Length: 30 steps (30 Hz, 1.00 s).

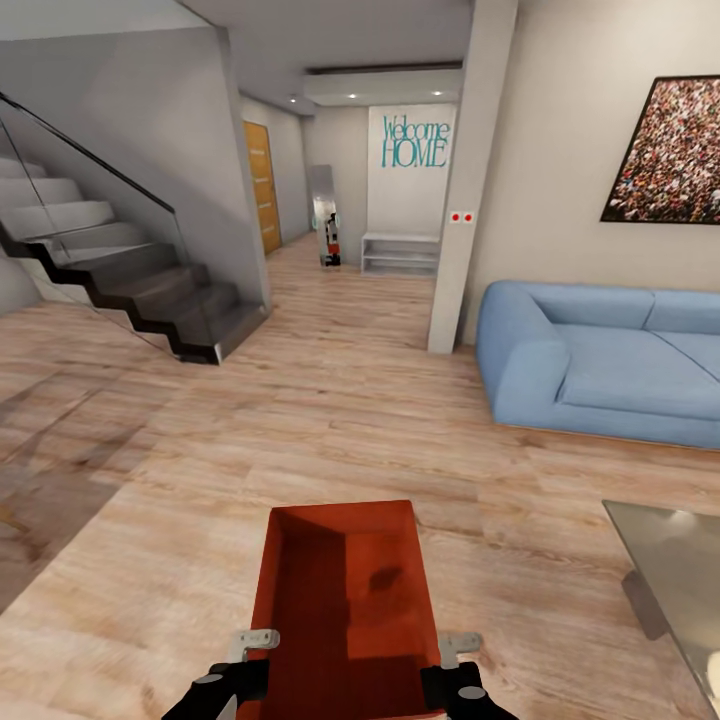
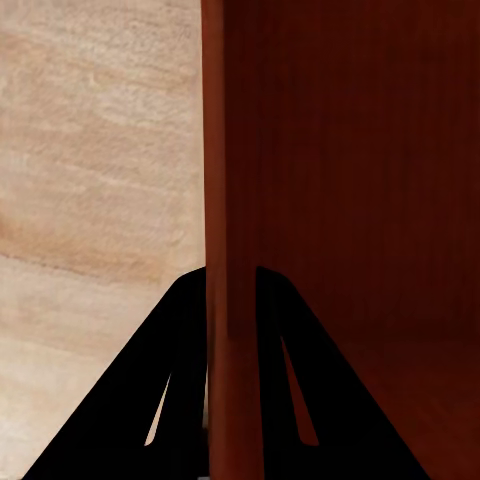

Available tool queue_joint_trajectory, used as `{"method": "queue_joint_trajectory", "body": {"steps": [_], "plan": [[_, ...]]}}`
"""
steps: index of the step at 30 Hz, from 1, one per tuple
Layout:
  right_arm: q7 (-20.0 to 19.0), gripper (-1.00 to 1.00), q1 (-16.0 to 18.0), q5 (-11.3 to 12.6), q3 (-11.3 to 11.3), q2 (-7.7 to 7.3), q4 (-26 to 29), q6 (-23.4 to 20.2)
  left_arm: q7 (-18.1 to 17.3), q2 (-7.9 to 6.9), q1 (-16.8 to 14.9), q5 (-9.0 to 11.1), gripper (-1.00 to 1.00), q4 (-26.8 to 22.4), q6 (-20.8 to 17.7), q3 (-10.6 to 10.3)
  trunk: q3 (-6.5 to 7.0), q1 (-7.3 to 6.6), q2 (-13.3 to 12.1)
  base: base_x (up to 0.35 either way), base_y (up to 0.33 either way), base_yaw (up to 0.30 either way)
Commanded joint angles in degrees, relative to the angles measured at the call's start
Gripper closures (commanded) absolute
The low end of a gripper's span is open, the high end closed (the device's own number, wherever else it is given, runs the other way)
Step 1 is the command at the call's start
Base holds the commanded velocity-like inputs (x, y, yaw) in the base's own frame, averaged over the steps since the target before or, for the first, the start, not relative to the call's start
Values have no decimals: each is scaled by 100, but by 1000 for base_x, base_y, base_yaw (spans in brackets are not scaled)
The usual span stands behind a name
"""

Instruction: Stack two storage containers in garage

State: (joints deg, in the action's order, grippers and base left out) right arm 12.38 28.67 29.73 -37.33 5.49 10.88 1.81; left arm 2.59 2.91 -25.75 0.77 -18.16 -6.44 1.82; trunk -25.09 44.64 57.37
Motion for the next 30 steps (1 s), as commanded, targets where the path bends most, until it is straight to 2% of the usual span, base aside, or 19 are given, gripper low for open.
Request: {"method": "queue_joint_trajectory", "body": {"steps": [1,30], "plan": [[36,100,7,109,51,-30,-130,30,49,-1,0,2,100,-29,-35,-59,-5,4,4,323,0,0],[36,100,6,108,51,-37,-130,30,49,-1,0,10,100,-21,-57,-59,-5,4,4,323,0,0]]}}
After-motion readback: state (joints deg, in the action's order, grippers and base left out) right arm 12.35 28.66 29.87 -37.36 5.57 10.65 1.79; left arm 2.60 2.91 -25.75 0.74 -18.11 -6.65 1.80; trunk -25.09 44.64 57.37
